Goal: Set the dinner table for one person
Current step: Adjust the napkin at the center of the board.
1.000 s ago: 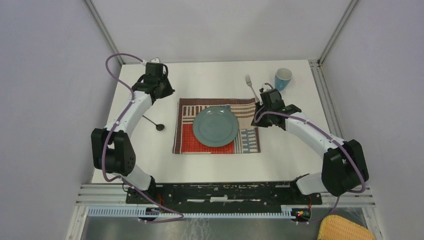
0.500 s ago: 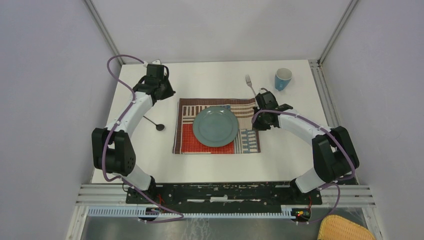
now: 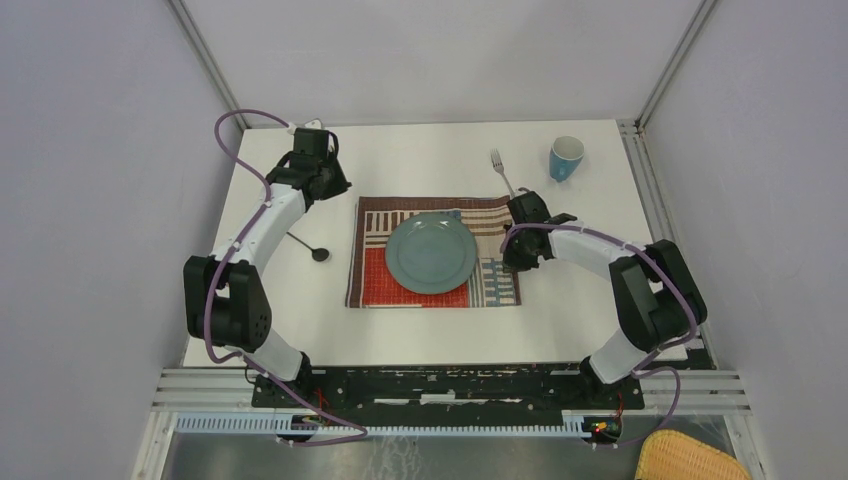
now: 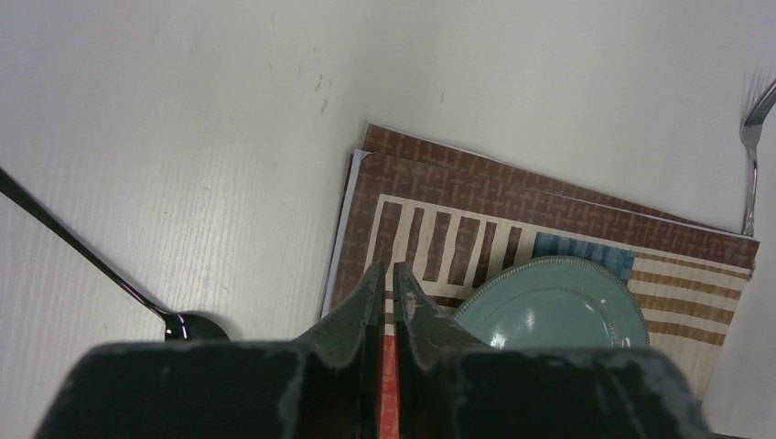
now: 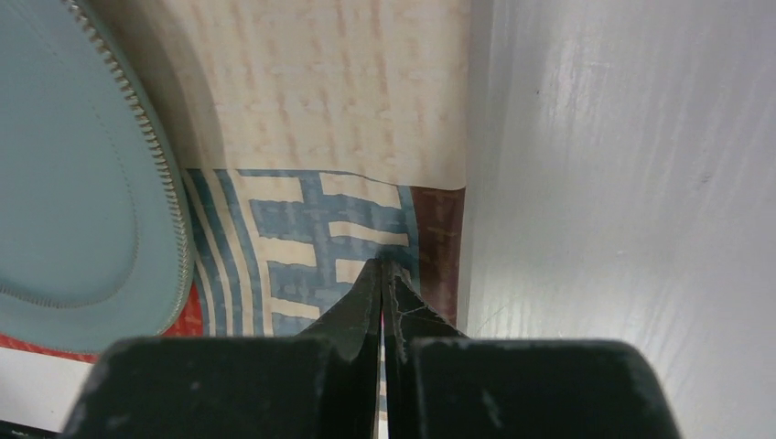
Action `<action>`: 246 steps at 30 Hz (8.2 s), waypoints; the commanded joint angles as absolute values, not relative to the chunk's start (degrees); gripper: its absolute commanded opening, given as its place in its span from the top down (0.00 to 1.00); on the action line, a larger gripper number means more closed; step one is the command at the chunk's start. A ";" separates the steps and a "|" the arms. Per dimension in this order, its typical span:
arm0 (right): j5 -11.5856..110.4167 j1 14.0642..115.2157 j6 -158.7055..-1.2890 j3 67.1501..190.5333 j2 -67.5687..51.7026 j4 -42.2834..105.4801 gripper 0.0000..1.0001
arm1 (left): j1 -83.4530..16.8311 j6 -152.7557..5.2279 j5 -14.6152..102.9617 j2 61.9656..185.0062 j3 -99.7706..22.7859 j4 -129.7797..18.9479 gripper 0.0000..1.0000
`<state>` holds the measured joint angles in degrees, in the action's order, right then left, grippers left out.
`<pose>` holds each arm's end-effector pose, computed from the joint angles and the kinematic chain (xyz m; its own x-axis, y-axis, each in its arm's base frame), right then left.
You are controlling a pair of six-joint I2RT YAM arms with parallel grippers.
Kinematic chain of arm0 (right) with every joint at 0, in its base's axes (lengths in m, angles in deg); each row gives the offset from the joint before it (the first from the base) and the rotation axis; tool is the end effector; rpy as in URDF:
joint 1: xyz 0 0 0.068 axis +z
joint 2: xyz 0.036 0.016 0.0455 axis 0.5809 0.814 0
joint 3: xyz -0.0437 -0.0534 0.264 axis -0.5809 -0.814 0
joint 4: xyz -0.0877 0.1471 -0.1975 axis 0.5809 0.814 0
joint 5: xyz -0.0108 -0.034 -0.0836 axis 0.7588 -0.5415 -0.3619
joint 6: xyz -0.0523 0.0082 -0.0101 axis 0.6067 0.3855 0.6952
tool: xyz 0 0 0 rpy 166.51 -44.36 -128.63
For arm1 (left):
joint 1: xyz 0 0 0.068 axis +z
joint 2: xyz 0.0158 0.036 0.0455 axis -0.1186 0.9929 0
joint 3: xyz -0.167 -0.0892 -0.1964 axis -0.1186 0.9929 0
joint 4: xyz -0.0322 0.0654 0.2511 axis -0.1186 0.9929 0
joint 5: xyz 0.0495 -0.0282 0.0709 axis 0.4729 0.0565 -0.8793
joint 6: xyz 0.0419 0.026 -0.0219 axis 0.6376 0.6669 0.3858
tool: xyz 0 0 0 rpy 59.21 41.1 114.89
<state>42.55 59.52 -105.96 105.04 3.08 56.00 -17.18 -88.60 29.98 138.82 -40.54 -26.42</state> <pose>0.2750 0.1229 0.1654 -0.9206 0.1825 -0.3453 0.1027 0.9661 0.2369 0.3497 -0.0603 0.2900 -0.6522 -0.3305 -0.6822 -0.2065 0.9434 -0.2596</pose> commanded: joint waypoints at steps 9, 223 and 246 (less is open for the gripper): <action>44.24 59.85 -107.31 103.55 3.07 54.69 1.00 | -17.35 -86.09 28.83 136.46 -41.20 -27.39 0.87; 30.08 64.90 -108.12 120.33 7.21 58.23 0.82 | -30.30 -96.95 15.74 145.41 -37.95 -26.76 0.95; 23.47 59.20 -105.64 135.80 4.87 62.41 0.63 | -29.70 -95.88 18.75 140.24 -36.20 -27.16 0.94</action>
